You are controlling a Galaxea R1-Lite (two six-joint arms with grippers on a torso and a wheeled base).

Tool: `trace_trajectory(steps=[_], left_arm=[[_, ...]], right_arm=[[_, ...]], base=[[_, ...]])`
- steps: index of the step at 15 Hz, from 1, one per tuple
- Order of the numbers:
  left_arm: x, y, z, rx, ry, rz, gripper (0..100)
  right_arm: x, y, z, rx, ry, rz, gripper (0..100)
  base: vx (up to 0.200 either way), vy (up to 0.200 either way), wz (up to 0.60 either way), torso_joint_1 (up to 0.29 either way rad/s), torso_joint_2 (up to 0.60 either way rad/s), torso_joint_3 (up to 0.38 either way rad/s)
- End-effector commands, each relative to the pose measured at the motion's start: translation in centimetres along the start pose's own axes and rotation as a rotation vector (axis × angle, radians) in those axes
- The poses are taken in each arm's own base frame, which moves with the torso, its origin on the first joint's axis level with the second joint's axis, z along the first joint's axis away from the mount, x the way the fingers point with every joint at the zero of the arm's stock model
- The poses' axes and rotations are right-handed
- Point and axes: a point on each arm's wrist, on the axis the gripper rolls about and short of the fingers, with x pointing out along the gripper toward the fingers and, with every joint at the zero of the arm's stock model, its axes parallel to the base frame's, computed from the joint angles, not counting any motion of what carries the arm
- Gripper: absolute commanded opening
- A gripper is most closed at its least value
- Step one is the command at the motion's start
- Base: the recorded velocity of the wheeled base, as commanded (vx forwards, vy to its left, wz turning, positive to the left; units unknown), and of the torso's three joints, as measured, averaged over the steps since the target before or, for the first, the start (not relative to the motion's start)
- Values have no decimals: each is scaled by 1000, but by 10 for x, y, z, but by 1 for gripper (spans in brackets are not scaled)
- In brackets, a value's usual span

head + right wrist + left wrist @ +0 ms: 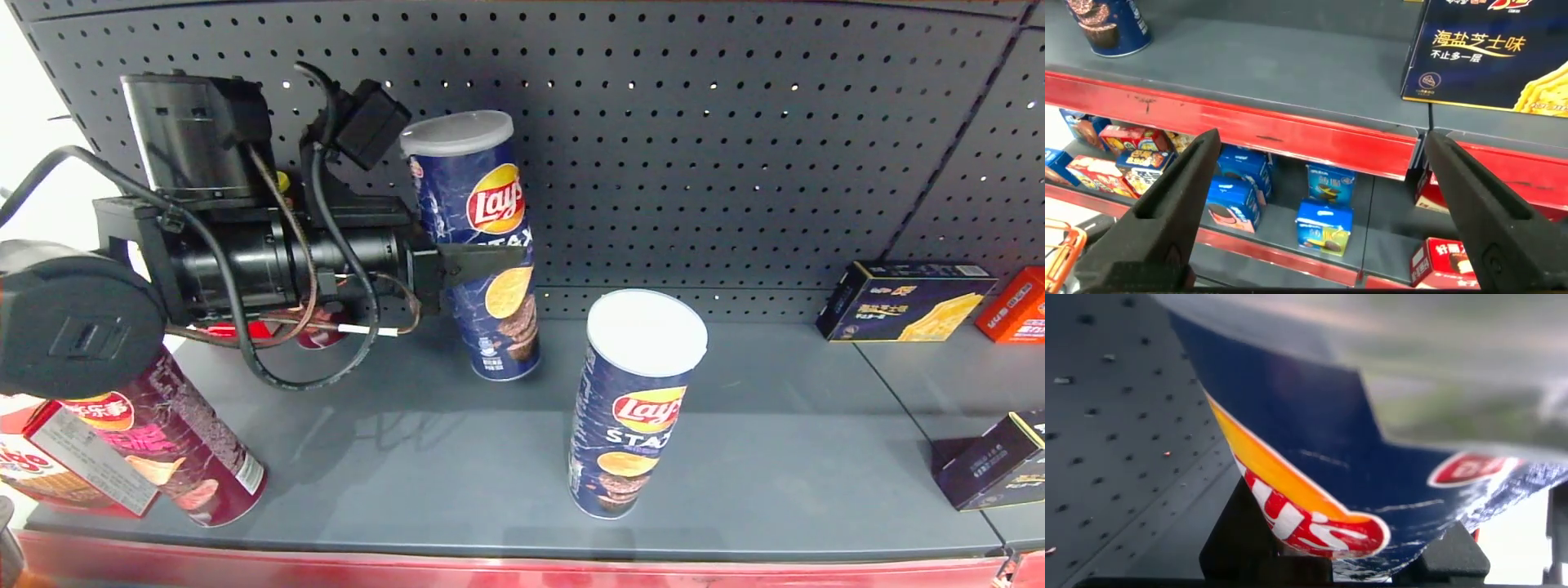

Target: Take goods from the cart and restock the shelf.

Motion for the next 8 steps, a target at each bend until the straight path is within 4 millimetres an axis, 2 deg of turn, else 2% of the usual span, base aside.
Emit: trace_trajectory(steps=[1,4,8], left_arm=[[18,7,3,28,6,-14,0],[35,19,-3,133,17,-17,0],[49,28,-9,162,17,-51,0]], right_arm=[[0,0,0,0,2,0,100],[0,0,0,0,2,0,100],[0,0,0,0,2,0,100]], base=[[0,0,0,0,0,0],[0,0,0,0,0,0],[0,0,0,0,0,0]])
